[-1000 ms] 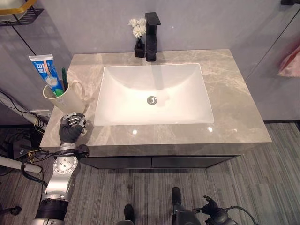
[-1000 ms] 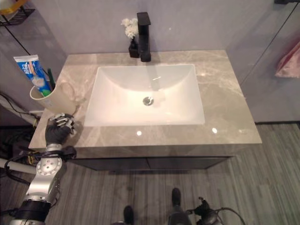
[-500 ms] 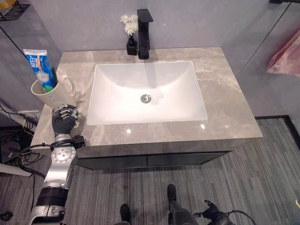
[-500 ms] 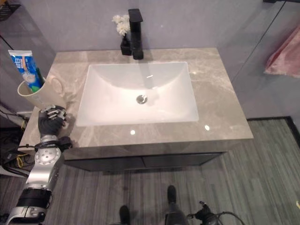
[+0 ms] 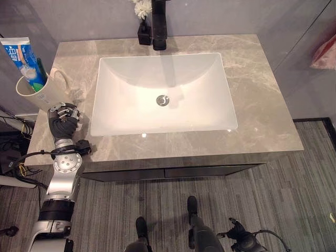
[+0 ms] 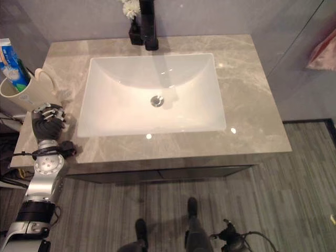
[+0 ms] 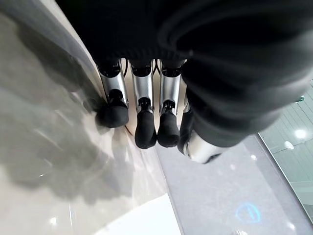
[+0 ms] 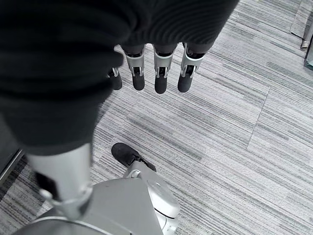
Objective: Put brush and paste in cup on sink, flatten towel.
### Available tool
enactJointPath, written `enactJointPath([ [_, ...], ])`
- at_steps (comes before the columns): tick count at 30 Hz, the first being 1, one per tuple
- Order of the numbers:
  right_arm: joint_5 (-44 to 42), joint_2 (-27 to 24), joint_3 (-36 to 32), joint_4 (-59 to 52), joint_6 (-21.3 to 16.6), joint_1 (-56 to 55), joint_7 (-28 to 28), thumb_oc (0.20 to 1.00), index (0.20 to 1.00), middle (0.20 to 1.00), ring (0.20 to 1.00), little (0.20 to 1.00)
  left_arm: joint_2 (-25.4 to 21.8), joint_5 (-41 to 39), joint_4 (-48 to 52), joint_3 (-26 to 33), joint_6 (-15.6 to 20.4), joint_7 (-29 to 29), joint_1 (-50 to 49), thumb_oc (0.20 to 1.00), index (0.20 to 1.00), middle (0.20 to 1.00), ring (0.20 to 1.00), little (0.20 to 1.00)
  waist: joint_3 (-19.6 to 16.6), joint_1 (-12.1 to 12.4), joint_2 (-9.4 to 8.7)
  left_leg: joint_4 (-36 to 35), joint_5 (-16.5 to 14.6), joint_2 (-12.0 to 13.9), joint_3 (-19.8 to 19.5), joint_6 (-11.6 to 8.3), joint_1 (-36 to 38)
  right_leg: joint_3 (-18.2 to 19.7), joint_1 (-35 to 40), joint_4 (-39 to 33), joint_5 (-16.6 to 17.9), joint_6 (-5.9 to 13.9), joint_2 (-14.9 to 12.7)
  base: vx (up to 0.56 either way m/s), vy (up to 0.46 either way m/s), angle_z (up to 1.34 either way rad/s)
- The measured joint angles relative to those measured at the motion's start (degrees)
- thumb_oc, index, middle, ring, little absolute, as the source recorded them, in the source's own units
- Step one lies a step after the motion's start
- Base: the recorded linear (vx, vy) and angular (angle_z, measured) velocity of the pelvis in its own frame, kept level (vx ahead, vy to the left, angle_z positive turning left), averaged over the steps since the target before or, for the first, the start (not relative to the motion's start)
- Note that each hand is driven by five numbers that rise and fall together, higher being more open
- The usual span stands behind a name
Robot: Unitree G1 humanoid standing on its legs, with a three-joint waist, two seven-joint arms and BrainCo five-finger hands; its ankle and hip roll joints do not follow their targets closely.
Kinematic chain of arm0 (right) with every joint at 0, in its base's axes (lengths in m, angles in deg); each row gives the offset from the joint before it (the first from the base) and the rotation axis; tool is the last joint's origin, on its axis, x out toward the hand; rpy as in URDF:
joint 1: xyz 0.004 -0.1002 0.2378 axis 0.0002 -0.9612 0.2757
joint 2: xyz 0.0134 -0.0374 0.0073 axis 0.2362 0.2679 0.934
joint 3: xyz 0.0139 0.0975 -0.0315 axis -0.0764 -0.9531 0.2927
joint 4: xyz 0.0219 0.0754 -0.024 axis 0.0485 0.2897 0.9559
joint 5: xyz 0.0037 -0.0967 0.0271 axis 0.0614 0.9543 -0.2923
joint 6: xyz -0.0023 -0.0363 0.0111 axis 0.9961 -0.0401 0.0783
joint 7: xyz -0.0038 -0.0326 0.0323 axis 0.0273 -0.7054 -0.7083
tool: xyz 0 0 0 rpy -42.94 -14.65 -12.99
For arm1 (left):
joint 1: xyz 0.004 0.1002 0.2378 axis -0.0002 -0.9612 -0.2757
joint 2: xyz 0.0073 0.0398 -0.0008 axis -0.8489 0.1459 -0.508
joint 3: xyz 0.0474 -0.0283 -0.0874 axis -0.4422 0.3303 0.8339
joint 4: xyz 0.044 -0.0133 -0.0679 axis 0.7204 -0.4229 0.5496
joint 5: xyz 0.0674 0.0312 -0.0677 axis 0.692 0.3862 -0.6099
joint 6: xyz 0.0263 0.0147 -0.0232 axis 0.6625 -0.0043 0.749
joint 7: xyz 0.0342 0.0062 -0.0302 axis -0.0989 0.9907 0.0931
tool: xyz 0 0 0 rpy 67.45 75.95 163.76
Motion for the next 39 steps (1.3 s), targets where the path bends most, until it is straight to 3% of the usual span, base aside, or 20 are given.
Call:
enactJointPath([
  [11, 0.00, -0.36, -0.70, 0.19, -0.09, 0.00, 0.20, 1.000, 1.000, 1.000, 1.000, 1.000, -0.29, 3.90, 4.14, 3.38, 0.00, -1.94, -8.97, 0.200, 0.200, 0.200, 0.200, 0.200, 0.45, 1.34, 1.23, 0.01, 0.03, -0.01, -0.49, 0.04, 0.86, -0.23, 1.18, 0.05, 0.05, -0.10, -0.12, 0.00, -0.002, 0.02],
  [23, 0.02, -0.95, -0.68, 0.45, -0.16, -0.04, 0.19, 1.000, 1.000, 1.000, 1.000, 1.000, -1.91, 4.63, -4.26, 4.82, -1.08, 1.08, -6.51, 0.200, 0.200, 0.200, 0.200, 0.200, 0.01, 1.17, 2.38, 0.01, 0.05, 0.08, -1.27, -0.01, 0.98, -0.82, 1.62, 0.19, -0.11, -0.26, -0.02, -0.01, -0.003, 0.03],
  [39, 0.02, -0.69, -0.49, 1.05, -0.35, -2.41, 0.18, 1.000, 1.000, 1.000, 1.000, 1.000, -4.78, 5.72, -9.58, 5.79, -1.70, 3.29, -1.86, 0.200, 0.200, 0.200, 0.200, 0.200, -3.17, -0.33, -1.05, 0.01, 0.04, -0.03, 0.23, -0.02, -0.16, 0.62, -0.34, 0.42, 0.24, -0.27, 0.09, 0.00, -0.001, -0.04],
])
